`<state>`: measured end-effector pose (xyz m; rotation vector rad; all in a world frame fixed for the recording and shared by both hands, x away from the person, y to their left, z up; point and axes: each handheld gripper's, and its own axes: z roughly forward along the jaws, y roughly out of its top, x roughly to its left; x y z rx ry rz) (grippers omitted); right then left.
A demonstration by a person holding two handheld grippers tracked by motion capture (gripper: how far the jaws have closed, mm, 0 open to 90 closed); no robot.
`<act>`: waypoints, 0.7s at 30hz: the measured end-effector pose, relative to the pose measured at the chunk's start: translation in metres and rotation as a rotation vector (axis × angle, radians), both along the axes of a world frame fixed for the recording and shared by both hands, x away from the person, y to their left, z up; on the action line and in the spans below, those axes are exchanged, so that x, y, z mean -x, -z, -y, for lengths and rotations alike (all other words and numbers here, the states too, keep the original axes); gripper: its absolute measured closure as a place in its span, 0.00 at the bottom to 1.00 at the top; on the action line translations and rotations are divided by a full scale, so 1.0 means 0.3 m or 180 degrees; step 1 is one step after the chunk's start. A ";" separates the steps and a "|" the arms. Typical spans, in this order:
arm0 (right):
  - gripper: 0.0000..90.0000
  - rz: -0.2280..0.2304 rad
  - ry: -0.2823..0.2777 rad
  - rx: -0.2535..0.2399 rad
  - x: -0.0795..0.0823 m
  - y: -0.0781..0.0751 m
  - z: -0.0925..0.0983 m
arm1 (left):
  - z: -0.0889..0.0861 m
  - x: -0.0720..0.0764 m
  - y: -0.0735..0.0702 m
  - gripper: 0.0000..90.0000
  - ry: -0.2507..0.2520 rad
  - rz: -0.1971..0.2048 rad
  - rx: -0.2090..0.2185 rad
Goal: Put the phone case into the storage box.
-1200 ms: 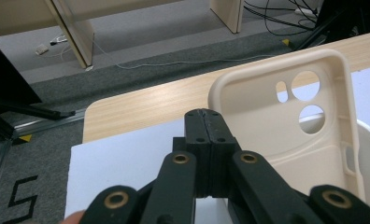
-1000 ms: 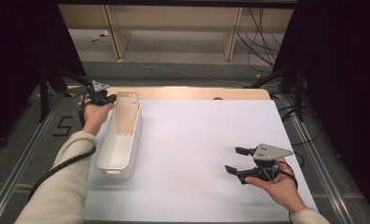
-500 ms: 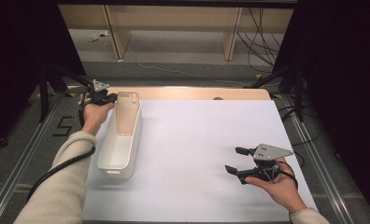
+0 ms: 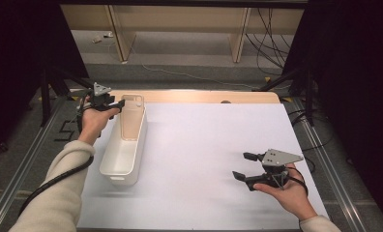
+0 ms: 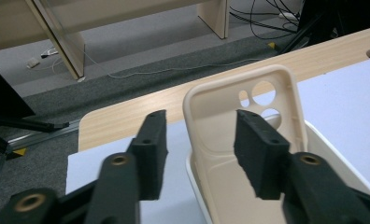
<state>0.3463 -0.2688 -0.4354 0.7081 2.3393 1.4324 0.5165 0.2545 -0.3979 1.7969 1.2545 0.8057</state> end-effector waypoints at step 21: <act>0.26 -0.0009 0.0009 0.0001 0.000 0.000 0.001 | 0.029 0.073 -0.045 0.28 0.0054 0.0070 0.0125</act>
